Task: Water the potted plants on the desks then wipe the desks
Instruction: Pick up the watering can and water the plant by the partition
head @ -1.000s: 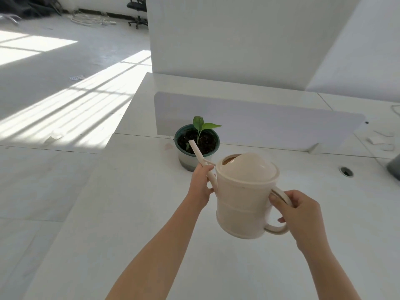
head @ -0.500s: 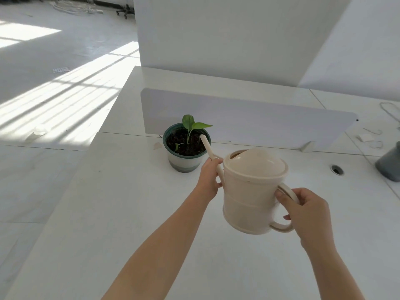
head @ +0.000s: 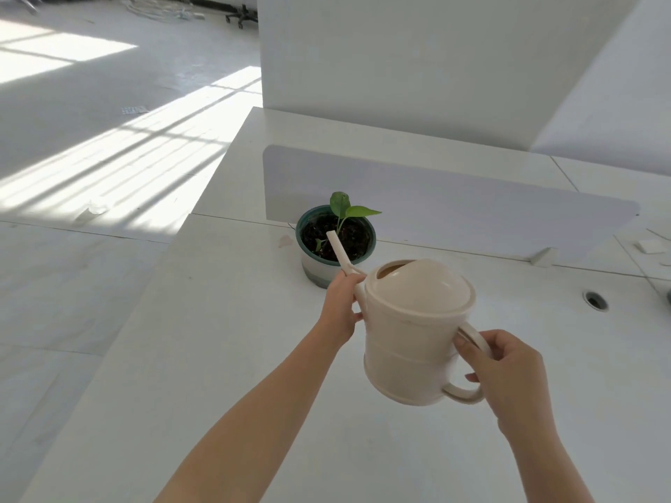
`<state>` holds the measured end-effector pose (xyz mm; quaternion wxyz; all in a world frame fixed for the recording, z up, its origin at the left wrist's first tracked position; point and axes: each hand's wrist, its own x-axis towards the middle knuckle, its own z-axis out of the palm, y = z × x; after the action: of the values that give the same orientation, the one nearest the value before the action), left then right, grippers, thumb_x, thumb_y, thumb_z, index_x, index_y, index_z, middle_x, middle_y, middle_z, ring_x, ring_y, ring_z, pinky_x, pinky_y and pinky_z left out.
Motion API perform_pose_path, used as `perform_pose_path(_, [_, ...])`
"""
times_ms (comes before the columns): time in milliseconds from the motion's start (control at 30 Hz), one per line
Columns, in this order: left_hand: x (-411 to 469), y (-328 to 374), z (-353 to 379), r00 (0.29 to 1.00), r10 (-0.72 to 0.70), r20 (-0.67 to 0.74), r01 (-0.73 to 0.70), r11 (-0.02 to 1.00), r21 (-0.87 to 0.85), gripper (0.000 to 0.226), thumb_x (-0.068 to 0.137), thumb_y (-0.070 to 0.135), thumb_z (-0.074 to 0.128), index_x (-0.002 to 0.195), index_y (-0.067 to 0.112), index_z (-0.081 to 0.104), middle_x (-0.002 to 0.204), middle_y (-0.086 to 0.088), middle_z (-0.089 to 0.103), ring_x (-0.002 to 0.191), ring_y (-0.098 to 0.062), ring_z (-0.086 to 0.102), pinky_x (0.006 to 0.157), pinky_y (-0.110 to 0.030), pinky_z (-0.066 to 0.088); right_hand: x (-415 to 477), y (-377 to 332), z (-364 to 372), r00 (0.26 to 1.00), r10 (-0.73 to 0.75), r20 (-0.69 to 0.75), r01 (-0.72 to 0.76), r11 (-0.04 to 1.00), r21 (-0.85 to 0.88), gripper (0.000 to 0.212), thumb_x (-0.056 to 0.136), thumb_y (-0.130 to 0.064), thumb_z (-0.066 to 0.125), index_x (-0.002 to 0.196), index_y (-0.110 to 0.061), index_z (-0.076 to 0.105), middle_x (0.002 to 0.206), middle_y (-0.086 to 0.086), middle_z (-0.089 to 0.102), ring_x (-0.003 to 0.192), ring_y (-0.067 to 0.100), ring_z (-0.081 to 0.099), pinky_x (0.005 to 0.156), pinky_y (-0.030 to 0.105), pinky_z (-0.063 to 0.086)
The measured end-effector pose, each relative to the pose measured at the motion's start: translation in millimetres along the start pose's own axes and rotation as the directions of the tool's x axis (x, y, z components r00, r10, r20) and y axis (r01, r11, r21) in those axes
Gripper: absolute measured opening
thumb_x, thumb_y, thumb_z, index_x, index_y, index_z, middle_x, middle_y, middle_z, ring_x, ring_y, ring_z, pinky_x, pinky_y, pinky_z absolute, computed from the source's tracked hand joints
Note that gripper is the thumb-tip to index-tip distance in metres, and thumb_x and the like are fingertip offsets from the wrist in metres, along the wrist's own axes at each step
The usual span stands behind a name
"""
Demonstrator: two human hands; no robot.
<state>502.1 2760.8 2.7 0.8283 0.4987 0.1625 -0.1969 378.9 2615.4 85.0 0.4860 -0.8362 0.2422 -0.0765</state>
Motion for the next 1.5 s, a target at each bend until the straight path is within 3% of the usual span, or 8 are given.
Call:
perform_pose_path(233, [-7.4, 7.1, -12.8, 0.999, 0.032, -0.016, -0.031, 0.999, 0.028, 0.011, 0.089, 0.011, 0.042, 0.087, 0.016, 0.051, 0.088, -0.002, 0.051, 0.082, -0.018, 0.051, 0.064, -0.032, 0.047, -5.2, 16.0, 6.3, 0.998, 0.022, 0.051, -0.023, 1.000, 0.015, 0.014, 0.079, -0.014, 0.066, 0.067, -0.018, 0.060, 0.075, 0.016, 0.065, 0.077, 0.041, 0.062, 0.067, 0.039, 0.047])
perform_pose_path(467, [-31.0, -22.1, -43.2, 0.998, 0.002, -0.070, 0.008, 0.989, 0.149, 0.011, 0.091, 0.018, 0.041, 0.094, 0.015, 0.052, 0.107, -0.012, 0.055, 0.092, -0.027, 0.057, 0.086, -0.043, 0.046, -25.5, 50.9, -2.2, 0.991, 0.095, 0.098, -0.093, 0.995, -0.023, 0.019, 0.078, 0.000, 0.060, 0.065, -0.013, 0.060, 0.059, 0.001, 0.057, 0.058, 0.019, 0.048, 0.054, 0.030, 0.034])
perform_pose_path(700, [-64.4, -40.8, -75.9, 0.984, 0.041, -0.171, -0.008, 0.981, 0.192, 0.033, 0.094, 0.018, 0.043, 0.124, 0.008, 0.046, 0.117, -0.008, 0.055, 0.108, -0.026, 0.056, 0.092, -0.042, 0.042, -32.0, 87.0, 14.6, 0.970, 0.128, 0.206, -0.108, 0.989, -0.105, 0.019, 0.079, 0.004, 0.055, 0.068, -0.012, 0.058, 0.065, -0.006, 0.057, 0.059, 0.014, 0.048, 0.052, 0.026, 0.034])
perform_pose_path(833, [-75.3, -45.8, -92.0, 0.972, 0.078, -0.222, -0.033, 0.979, 0.201, 0.025, 0.092, 0.018, 0.045, 0.116, 0.012, 0.049, 0.113, -0.005, 0.057, 0.107, -0.024, 0.056, 0.088, -0.038, 0.042, -29.3, 96.1, 28.1, 0.960, 0.119, 0.254, -0.093, 0.989, -0.113, 0.023, 0.079, 0.003, 0.054, 0.065, -0.015, 0.055, 0.065, -0.003, 0.057, 0.059, 0.013, 0.048, 0.053, 0.025, 0.034])
perform_pose_path(1100, [-97.2, -45.6, -117.0, 0.929, 0.167, -0.331, -0.115, 0.978, 0.172, 0.016, 0.092, 0.011, 0.043, 0.101, 0.017, 0.055, 0.106, -0.002, 0.057, 0.106, -0.022, 0.054, 0.090, -0.040, 0.043, -21.2, 100.4, 53.0, 0.913, 0.063, 0.404, -0.029, 0.995, -0.091, 0.018, 0.079, 0.002, 0.053, 0.084, -0.014, 0.059, 0.082, -0.006, 0.062, 0.081, 0.018, 0.057, 0.063, 0.018, 0.041])
perform_pose_path(1233, [-108.4, -42.6, -119.4, 0.909, 0.178, -0.378, -0.097, 0.970, 0.223, 0.022, 0.093, 0.011, 0.043, 0.113, 0.013, 0.053, 0.110, -0.003, 0.058, 0.109, -0.023, 0.055, 0.089, -0.038, 0.042, -11.5, 96.7, 55.3, 0.853, 0.060, 0.519, 0.000, 0.993, -0.114, 0.022, 0.078, 0.003, 0.051, 0.086, -0.016, 0.057, 0.086, -0.009, 0.061, 0.084, 0.016, 0.056, 0.065, 0.018, 0.041])
perform_pose_path(1367, [-128.3, -28.9, -109.2, 0.846, 0.275, -0.457, -0.099, 0.923, 0.372, 0.013, 0.092, 0.014, 0.046, 0.098, 0.016, 0.057, 0.097, -0.003, 0.063, 0.090, -0.023, 0.060, 0.080, -0.035, 0.044, 12.8, 83.3, 45.6, 0.771, 0.008, 0.637, 0.054, 0.995, -0.078, 0.037, 0.074, 0.008, 0.049, 0.094, -0.021, 0.058, 0.107, -0.010, 0.060, 0.108, 0.011, 0.052, 0.094, 0.025, 0.037])
perform_pose_path(1500, [-118.7, -0.3, -90.5, 0.764, 0.418, -0.492, -0.243, 0.892, 0.381, 0.019, 0.091, 0.009, 0.044, 0.094, 0.008, 0.063, 0.086, -0.005, 0.067, 0.076, -0.022, 0.061, 0.066, -0.029, 0.045, 54.1, 57.0, 57.2, 0.836, -0.058, 0.546, 0.055, 0.998, 0.023, 0.032, 0.083, 0.005, 0.048, 0.105, -0.017, 0.057, 0.115, -0.002, 0.055, 0.113, 0.009, 0.046, 0.091, 0.024, 0.034])
